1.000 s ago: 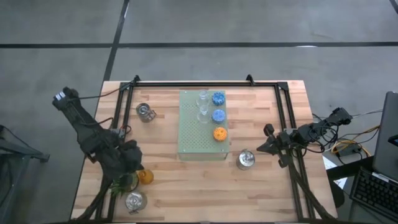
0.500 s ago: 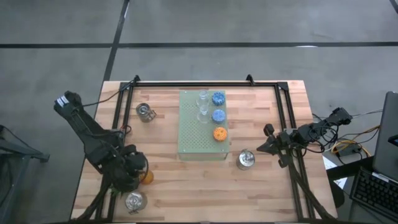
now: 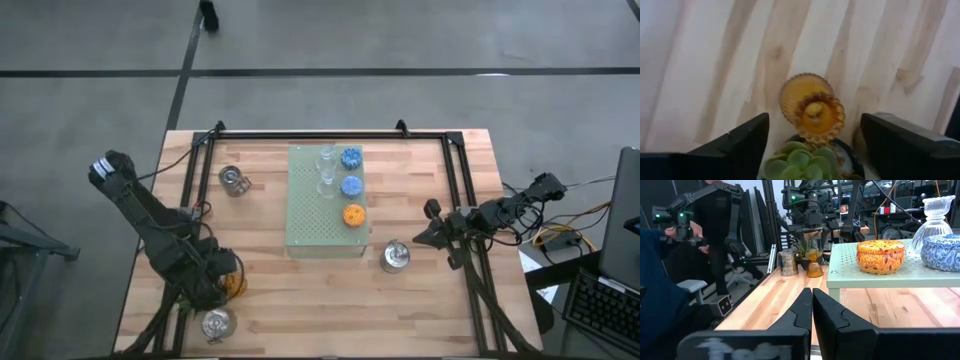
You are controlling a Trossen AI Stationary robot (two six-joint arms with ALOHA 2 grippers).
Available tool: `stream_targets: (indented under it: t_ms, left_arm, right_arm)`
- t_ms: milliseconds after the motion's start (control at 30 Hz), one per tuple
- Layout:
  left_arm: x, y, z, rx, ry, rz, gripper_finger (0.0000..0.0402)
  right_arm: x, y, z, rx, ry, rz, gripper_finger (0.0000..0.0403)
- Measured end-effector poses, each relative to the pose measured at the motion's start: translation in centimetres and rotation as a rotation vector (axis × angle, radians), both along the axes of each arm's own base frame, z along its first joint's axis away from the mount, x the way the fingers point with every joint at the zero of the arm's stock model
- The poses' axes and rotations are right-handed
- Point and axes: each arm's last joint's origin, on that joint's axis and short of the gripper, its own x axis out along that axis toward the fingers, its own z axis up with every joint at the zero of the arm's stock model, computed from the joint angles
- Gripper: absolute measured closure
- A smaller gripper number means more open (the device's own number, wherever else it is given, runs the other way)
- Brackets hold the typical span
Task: Pick & Place candle stick holders
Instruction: Put the orange candle holder on the shelf aligned with the other transparent candle holder
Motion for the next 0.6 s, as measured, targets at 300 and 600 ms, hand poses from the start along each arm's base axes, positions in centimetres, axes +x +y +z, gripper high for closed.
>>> stream_targets:
  t_ms: [300,600]
  left_arm:
    - [0.1,-0.6,-2.7,-0.015,0.043,-0.012,0.0059]
    - [0.2,-0.6,-4.2,-0.012,0.036,-0.021,0.0063]
  right_arm:
    - [0.0,0.0,0.0,0.0,0.0,0.0,0.0394]
    - [0.0,0.0,0.0,0.0,0.0,0.0,0.0394]
